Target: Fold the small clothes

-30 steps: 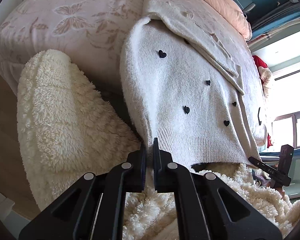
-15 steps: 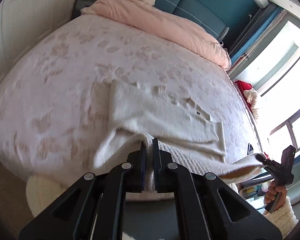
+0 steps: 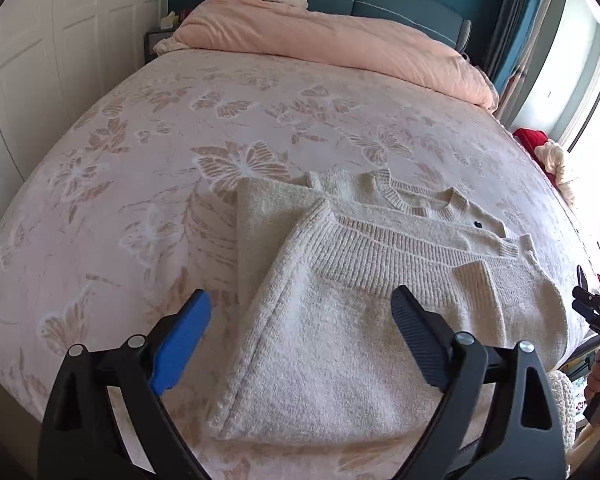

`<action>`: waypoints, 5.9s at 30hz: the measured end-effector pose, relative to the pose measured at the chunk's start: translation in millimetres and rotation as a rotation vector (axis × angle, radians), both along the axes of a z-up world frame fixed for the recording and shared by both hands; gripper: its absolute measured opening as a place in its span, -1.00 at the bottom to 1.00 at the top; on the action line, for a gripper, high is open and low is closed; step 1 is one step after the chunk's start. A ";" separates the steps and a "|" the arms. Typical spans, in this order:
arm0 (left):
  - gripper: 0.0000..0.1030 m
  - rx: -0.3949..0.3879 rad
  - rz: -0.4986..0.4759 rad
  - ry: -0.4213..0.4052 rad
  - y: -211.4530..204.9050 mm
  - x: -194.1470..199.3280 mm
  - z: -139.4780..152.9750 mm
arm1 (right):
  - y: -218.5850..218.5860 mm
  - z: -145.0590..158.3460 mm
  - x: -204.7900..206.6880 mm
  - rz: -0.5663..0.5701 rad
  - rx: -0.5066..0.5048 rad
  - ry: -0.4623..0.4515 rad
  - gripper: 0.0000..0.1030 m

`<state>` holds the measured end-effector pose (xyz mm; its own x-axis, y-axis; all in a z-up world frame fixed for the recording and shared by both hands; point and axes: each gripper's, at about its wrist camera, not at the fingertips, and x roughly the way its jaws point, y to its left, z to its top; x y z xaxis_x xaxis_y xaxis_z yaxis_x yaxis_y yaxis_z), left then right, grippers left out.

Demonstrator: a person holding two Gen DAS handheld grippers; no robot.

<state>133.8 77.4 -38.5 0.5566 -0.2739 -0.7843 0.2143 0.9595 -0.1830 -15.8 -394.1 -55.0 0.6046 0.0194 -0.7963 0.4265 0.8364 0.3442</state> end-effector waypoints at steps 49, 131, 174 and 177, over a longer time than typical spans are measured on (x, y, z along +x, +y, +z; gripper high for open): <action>-0.18 -0.177 0.090 0.151 -43.8 13.1 -6.4 | 156.9 1.5 63.9 0.344 0.040 -0.027 -0.61; -0.88 -0.034 0.225 0.272 19.0 44.5 -59.7 | -25.5 -25.2 32.1 -0.091 0.057 0.068 -0.88; -0.18 0.176 0.007 0.204 -71.7 -88.8 -43.6 | 81.7 -37.3 -52.2 0.098 -0.072 0.214 -0.77; -0.16 0.158 -0.008 0.180 -71.6 -103.6 -36.7 | 106.7 -8.8 -53.0 0.161 -0.082 0.126 -0.77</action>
<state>30.2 5.7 -75.2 0.4021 -0.1436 -0.9042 0.1995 0.9776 -0.0666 -68.8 -287.4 -63.9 0.4943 0.0393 -0.8684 0.3210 0.9201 0.2243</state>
